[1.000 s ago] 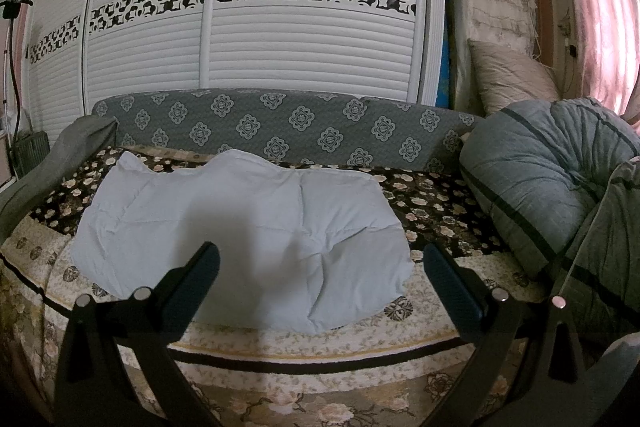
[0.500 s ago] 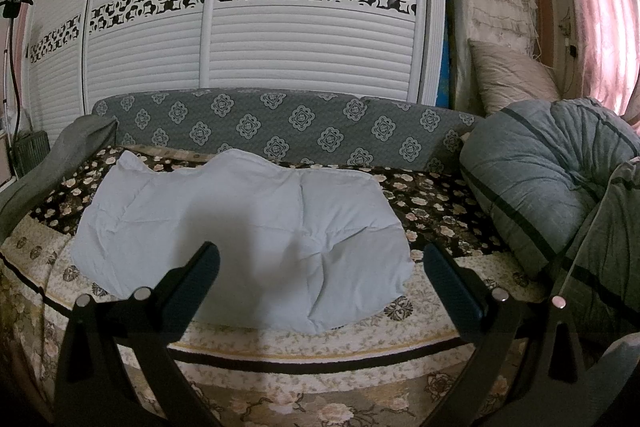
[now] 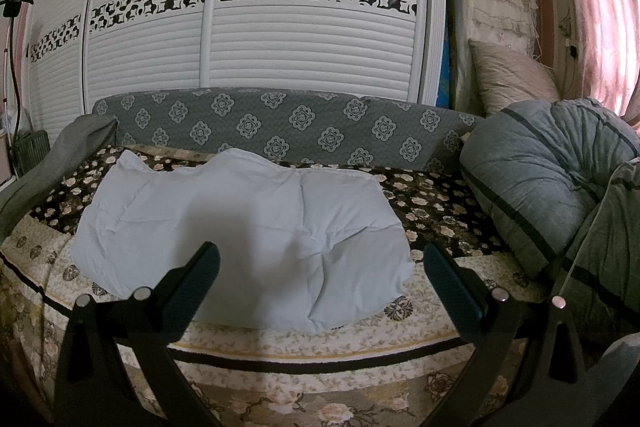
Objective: Fold large clothes
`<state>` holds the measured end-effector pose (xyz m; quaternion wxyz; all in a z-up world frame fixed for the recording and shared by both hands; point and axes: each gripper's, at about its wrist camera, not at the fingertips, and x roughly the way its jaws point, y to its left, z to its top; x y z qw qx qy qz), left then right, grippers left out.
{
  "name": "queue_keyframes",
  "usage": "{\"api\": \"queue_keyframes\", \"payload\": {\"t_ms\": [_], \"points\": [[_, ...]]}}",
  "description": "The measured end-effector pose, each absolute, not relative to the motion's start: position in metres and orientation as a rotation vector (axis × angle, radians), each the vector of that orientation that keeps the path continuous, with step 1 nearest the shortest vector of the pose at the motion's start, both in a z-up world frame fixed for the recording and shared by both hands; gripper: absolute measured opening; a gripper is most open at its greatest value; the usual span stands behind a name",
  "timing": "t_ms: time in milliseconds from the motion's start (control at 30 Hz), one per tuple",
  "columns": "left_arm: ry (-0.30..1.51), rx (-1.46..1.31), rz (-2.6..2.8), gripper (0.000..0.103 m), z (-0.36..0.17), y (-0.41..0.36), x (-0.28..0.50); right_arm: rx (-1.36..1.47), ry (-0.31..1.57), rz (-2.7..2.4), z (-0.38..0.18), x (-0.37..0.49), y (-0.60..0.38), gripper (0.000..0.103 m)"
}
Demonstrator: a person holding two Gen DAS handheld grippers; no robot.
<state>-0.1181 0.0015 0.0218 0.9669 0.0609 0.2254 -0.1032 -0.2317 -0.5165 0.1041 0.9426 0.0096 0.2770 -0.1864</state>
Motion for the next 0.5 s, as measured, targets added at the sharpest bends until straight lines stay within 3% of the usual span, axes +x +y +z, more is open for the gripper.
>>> {"api": "queue_keyframes", "payload": {"t_ms": [500], "points": [[0.456,0.124,-0.209,0.100,0.0217,0.0013,-0.1172,0.019,0.566,-0.380,0.1043,-0.2314,-0.5163,0.101]]}}
